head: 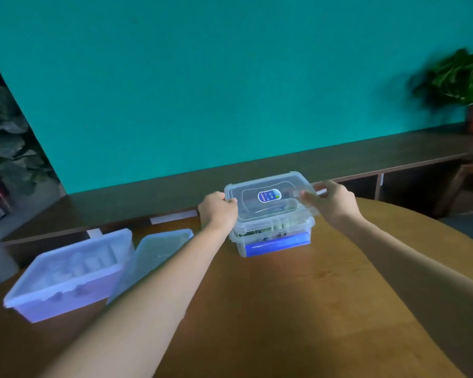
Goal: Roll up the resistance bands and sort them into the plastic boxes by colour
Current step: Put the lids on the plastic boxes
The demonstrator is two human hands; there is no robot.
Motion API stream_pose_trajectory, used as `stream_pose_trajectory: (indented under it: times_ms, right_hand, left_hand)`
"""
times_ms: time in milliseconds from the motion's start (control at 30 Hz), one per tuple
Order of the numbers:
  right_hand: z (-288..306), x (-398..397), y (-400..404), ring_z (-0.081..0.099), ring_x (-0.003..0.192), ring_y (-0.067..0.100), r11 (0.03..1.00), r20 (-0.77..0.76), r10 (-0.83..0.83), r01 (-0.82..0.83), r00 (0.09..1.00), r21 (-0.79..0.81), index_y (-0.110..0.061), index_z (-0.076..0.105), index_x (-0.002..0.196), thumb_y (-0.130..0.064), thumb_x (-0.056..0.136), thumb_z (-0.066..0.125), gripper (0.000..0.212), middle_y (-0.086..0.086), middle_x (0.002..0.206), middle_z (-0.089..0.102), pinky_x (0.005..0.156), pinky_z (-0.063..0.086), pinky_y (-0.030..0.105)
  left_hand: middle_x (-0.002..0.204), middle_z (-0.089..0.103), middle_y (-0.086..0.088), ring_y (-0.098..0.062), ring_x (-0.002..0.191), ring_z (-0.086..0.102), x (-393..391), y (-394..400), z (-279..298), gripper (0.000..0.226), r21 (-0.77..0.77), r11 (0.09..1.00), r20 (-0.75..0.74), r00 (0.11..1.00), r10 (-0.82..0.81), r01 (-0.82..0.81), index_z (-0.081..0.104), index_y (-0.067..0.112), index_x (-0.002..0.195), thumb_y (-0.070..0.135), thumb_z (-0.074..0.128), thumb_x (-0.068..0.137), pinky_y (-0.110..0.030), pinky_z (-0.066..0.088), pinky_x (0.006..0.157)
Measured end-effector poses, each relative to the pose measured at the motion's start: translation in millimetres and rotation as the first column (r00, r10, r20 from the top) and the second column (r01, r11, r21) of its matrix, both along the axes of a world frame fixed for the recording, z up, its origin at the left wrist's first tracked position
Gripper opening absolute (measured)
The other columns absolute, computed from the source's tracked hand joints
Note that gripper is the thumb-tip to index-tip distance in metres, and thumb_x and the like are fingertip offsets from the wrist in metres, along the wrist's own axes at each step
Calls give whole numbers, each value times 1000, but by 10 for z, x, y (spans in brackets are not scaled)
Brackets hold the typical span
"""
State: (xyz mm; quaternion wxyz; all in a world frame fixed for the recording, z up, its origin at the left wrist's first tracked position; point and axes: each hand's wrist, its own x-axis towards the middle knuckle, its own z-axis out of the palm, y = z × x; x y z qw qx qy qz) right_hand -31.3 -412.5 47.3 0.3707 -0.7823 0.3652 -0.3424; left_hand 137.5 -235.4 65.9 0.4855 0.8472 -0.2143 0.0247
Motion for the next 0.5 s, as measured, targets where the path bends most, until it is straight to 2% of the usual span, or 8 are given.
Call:
stream_pose_trajectory:
  times_ms: [100, 167, 233, 333, 500]
  right_hand:
    - [-145, 139, -82, 62, 73, 16, 1000, -127, -17, 14, 992, -25, -15, 64, 117, -53, 89, 69, 48, 5, 95, 69, 57, 44, 27]
    - [-233, 199, -104, 61, 74, 18, 999, -203, -17, 8, 979, -44, -14, 65, 116, -55, 89, 66, 49, 5, 95, 68, 60, 43, 29]
    - [-292, 234, -127, 61, 75, 20, 998, -212, -24, 12, 977, -56, -13, 65, 113, -54, 90, 65, 47, 5, 93, 68, 63, 44, 30]
    - [-314, 258, -140, 63, 77, 25, 998, -232, -35, 22, 972, -60, -12, 67, 107, -54, 90, 65, 45, 6, 88, 67, 64, 49, 33]
    - [-363, 281, -138, 66, 84, 27, 1000, -280, -22, 26, 960, 11, -7, 65, 105, -49, 91, 65, 45, 9, 92, 68, 71, 55, 36]
  left_hand:
    - [97, 69, -15, -33, 85, 68, 132, -105, -205, 25, 110, 994, -21, 1000, 23, -21, 67, 6, 84, 26, 58, 97, -28, 45, 63]
    - [106, 67, -20, -34, 87, 68, 161, -149, -299, 25, 167, 985, -18, 999, 44, -41, 68, 3, 93, 25, 56, 97, -30, 43, 62]
    - [110, 66, -19, -34, 87, 65, 153, -175, -353, 28, 206, 977, 0, 998, 60, -58, 67, 0, 103, 25, 55, 98, -33, 44, 62]
    - [111, 63, -15, -26, 86, 53, 128, -201, -393, 26, 254, 965, 12, 998, 67, -68, 68, 2, 106, 23, 52, 100, -34, 43, 68]
    - [108, 60, -13, -30, 92, 59, 133, -218, -472, 29, 270, 960, 6, 997, 74, -73, 68, 3, 102, 26, 50, 102, -35, 50, 73]
